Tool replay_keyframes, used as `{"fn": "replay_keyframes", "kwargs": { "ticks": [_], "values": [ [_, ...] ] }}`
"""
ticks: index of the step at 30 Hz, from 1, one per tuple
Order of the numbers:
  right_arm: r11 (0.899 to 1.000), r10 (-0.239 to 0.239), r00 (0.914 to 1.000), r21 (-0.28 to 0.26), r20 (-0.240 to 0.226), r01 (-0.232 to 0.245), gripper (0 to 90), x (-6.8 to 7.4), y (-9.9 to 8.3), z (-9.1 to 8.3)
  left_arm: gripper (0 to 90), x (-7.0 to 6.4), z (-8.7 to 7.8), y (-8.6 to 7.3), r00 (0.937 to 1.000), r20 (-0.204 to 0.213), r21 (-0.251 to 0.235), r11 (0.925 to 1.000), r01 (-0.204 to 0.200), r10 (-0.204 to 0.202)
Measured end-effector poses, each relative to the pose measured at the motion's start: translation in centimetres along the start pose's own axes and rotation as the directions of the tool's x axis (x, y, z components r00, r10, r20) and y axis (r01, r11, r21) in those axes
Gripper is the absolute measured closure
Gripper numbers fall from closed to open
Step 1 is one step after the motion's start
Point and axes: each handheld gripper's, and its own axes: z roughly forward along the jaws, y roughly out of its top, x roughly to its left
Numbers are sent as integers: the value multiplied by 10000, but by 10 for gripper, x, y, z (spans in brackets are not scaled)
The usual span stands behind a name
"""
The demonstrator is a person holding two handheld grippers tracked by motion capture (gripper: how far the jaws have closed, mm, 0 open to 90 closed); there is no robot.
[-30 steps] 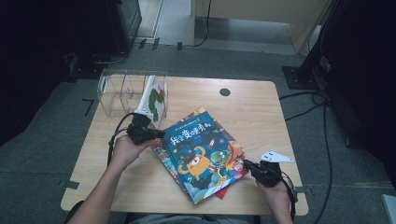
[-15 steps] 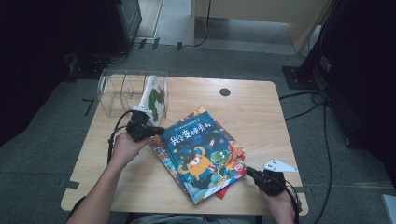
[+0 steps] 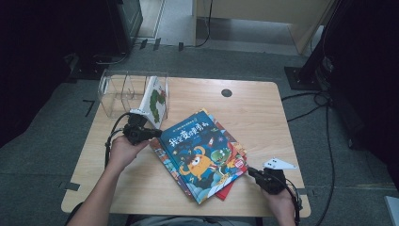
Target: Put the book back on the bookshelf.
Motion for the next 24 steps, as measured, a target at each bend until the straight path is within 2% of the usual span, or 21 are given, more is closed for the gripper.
{"fn": "replay_keyframes", "kwargs": {
  "ticks": [6, 10, 16, 24],
  "values": [
    [10000, 10, 9999, -39, -110, -10, 900, -5, 7, 5, 871, 7, -3, -8, 9994, -299, 86, 9999, 147, -145],
    [9999, 98, 9998, -65, -164, -99, 900, -9, 12, 9, 872, 14, -4, -13, 9973, -676, 166, 9994, 310, -298],
    [9998, 140, 9995, -162, -276, -145, 900, -15, 18, 16, 878, 23, -8, -18, 9945, -818, -19, 9979, 649, -648],
    [9999, 70, 9997, -141, -250, -74, 900, -17, 22, 20, 884, 32, 3, -19, 9895, -1112, 21, 9956, 935, -927]
  ]
}}
